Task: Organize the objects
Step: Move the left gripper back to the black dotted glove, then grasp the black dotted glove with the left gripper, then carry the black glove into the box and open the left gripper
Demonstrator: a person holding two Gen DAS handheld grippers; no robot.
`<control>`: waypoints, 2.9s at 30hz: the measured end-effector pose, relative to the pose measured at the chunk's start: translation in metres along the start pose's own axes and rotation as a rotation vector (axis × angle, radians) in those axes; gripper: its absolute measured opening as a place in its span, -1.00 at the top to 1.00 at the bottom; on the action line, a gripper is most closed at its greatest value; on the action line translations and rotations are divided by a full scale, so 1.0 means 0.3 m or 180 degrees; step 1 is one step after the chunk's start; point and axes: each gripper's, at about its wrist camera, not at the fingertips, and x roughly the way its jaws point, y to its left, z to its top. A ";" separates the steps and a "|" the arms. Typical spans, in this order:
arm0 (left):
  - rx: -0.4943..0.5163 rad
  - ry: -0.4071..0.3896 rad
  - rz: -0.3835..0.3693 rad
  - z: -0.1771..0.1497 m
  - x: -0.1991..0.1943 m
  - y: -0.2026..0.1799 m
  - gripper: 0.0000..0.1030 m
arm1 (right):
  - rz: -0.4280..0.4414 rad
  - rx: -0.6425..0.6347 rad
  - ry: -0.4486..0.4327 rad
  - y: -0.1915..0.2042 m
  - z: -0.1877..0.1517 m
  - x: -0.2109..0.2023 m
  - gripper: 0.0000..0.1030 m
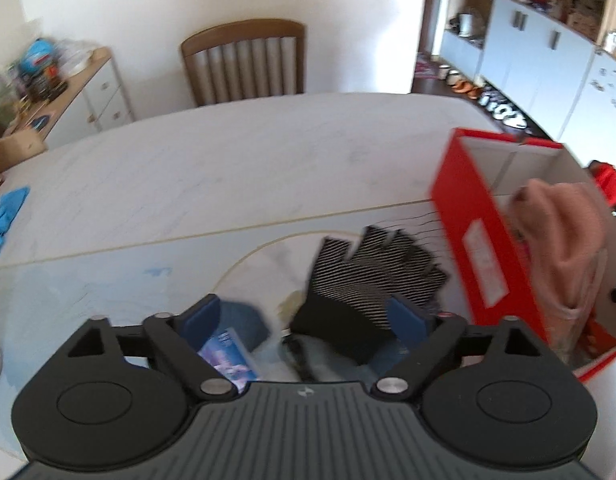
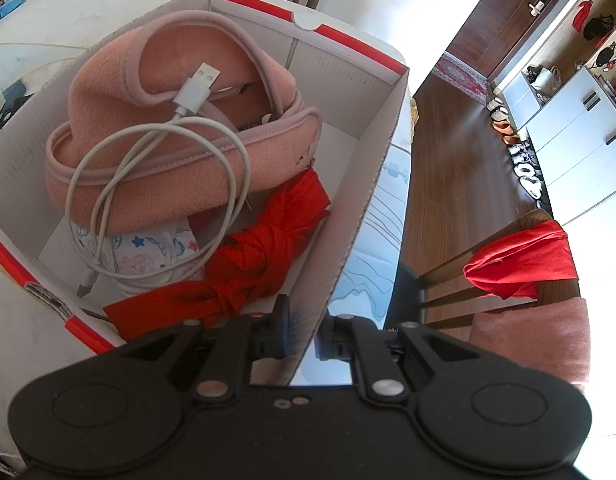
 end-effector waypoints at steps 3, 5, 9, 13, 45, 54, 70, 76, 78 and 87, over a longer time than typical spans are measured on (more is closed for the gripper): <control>-0.0131 0.0075 -0.0012 -0.028 0.048 0.051 -0.99 | 0.0001 0.0002 -0.0001 0.001 0.001 0.000 0.78; -0.0204 0.0108 -0.0015 -0.047 0.077 0.066 -0.99 | 0.0001 0.0004 0.0000 0.001 0.001 0.000 0.77; -0.0278 0.0111 -0.0073 -0.076 0.116 0.058 -0.99 | 0.0001 0.0007 0.0002 -0.004 -0.003 -0.001 0.77; -0.0197 0.0127 -0.0149 -0.081 0.157 0.007 -0.99 | -0.0006 0.0004 0.0007 -0.008 -0.008 0.001 0.77; 0.0426 0.0445 -0.0433 -0.097 0.295 -0.105 0.31 | -0.0013 0.0023 0.0028 -0.049 -0.066 -0.012 0.76; 0.0336 0.0236 -0.0583 -0.051 0.212 -0.112 0.89 | -0.0009 0.0022 0.0025 -0.051 -0.070 -0.014 0.76; 0.0487 -0.0130 -0.0719 0.133 0.024 -0.147 0.91 | -0.0010 0.0021 0.0025 -0.042 -0.059 -0.015 0.77; 0.0637 -0.0342 -0.0885 0.219 -0.093 -0.192 0.91 | -0.0010 0.0019 0.0024 -0.042 -0.061 -0.015 0.77; 0.0695 -0.0408 -0.0967 0.248 -0.133 -0.214 0.91 | -0.0011 0.0018 0.0025 -0.046 -0.066 -0.015 0.77; 0.0995 -0.0661 -0.1301 0.353 -0.261 -0.371 0.91 | -0.0010 0.0017 0.0024 -0.040 -0.061 -0.015 0.77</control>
